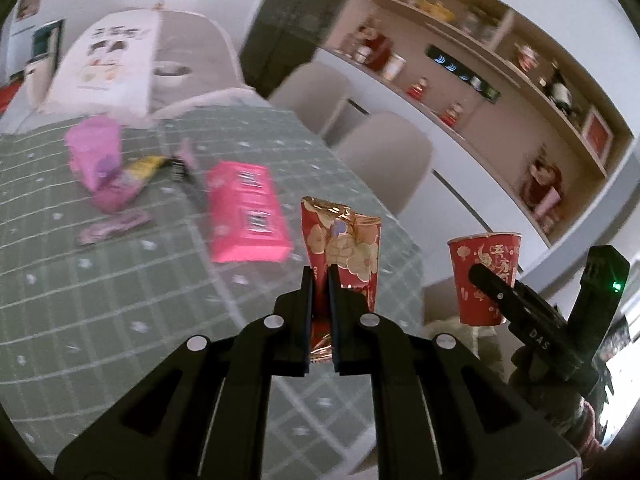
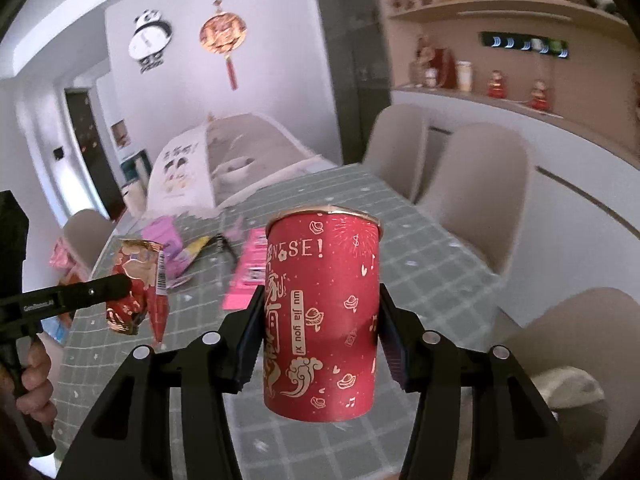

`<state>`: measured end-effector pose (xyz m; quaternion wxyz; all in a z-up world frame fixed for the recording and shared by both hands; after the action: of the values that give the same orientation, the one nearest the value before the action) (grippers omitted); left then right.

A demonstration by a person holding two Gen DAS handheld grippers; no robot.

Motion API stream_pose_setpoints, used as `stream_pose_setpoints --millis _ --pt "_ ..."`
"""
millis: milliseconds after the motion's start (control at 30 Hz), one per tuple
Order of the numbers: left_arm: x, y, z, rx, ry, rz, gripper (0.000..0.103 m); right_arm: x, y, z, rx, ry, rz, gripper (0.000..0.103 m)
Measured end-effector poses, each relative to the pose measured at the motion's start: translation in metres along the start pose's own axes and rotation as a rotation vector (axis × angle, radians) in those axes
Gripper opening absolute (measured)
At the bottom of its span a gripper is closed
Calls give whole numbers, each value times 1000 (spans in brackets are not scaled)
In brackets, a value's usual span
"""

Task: Collect trash
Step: 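Carry the red packet and red paper cup to the plastic bag, then drop the red packet into the bag while the right tool lowers the cup in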

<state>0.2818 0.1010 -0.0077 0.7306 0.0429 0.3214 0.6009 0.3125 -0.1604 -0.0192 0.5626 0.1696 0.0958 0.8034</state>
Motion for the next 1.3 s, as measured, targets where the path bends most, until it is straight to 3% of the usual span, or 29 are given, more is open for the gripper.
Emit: stream_pose_setpoints --millis 433,767,900,1067,1133,1300 --pt "-176 -67 -89 190 -152 -226 7 -156 121 -41 -27 -100 -261 50" --pt "-271 -124 -163 362 -256 -341 7 -227 184 -72 -28 -168 -409 50" --pt "-289 -142 -179 401 -287 -364 7 -246 193 -85 -24 -220 -433 50" --pt "-292 -160 -189 451 -262 -349 22 -254 193 -97 -18 -253 -429 51" --pt "-286 -159 -186 445 -242 -324 27 -254 188 -100 -7 -261 -419 51" --pt "-271 -143 -173 385 -228 -265 27 -252 165 -104 37 -266 -362 51"
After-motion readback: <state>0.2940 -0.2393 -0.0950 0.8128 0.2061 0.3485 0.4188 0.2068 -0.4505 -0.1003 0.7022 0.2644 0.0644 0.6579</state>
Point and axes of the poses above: each gripper's, at about its wrist camera, not at the fingertips, and y roughly against the way its jaws point, x to its left, z to its top, the point moved 1 cm from there along -y, roughly the way its jaws point, and after that the axes turned 14 degrees about -x, right-handed, at the moved point
